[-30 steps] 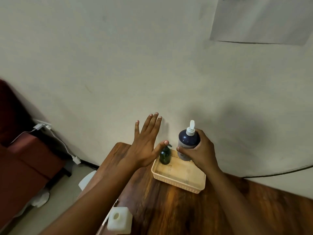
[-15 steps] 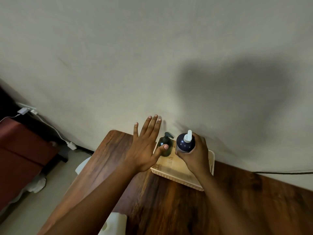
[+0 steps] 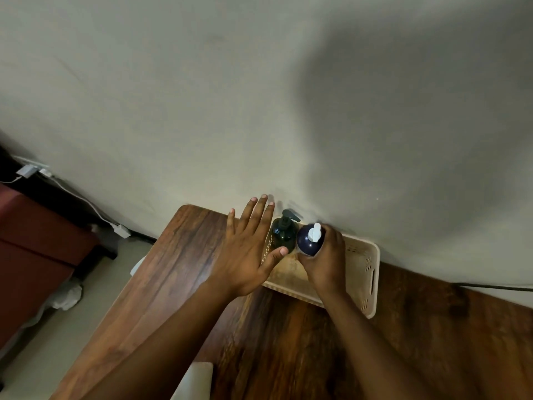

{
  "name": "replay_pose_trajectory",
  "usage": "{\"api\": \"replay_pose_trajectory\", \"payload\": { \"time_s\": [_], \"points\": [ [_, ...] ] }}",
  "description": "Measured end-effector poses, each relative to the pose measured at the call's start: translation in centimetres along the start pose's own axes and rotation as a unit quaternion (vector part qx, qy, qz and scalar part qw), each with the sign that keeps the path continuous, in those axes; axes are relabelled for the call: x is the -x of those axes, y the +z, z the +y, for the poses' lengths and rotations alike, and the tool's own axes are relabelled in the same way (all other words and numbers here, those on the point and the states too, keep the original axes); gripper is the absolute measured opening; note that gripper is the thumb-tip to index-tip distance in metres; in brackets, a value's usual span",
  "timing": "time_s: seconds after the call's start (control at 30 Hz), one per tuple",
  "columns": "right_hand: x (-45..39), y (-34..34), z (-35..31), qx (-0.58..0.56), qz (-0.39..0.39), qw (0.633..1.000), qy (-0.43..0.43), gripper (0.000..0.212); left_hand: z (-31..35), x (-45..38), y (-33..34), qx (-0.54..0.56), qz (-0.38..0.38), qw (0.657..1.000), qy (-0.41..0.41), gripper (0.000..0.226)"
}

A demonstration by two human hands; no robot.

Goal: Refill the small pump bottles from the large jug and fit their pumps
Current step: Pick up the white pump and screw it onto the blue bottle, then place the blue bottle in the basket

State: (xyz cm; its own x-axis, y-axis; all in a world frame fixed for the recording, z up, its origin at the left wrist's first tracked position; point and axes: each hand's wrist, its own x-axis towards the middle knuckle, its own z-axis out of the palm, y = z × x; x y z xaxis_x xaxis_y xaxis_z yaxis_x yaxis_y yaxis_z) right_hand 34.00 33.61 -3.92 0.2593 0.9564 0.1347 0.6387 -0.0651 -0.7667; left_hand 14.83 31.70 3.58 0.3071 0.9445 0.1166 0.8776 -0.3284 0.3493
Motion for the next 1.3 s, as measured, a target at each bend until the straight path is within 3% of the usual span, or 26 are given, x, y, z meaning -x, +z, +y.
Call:
{"api": "replay_pose_trajectory", "payload": {
  "time_s": [0.27,0.63,0.83,1.0,1.3],
  "points": [
    [0.6,0.7,-0.3,0.004,0.015,1.000,0.024,0.092,-0.4,0.3,0.5,0.002,-0.019,1.000,-0.021,0.092],
    [2.5,-4.9,-3.0,0.029,-0.054,0.997,0.047,0.127,2.0,3.8,-4.3,-0.002,-0.002,0.999,-0.033,0.093],
    [6.7,-9.4,-7.3,0.017,-0.064,0.998,-0.020,0.124,5.1,9.2,-10.5,-0.052,-0.011,0.996,-0.077,0.086],
    [11.6,-11.7,-11.3,-0.004,-0.122,0.989,-0.079,0.128,7.4,15.5,-14.9,-0.092,-0.021,0.990,-0.100,0.086],
    [20.2,-11.9,-16.4,0.025,-0.229,0.965,-0.128,0.127,6.0,26.9,-15.4,-0.092,-0.001,0.987,-0.133,0.087]
  ]
}}
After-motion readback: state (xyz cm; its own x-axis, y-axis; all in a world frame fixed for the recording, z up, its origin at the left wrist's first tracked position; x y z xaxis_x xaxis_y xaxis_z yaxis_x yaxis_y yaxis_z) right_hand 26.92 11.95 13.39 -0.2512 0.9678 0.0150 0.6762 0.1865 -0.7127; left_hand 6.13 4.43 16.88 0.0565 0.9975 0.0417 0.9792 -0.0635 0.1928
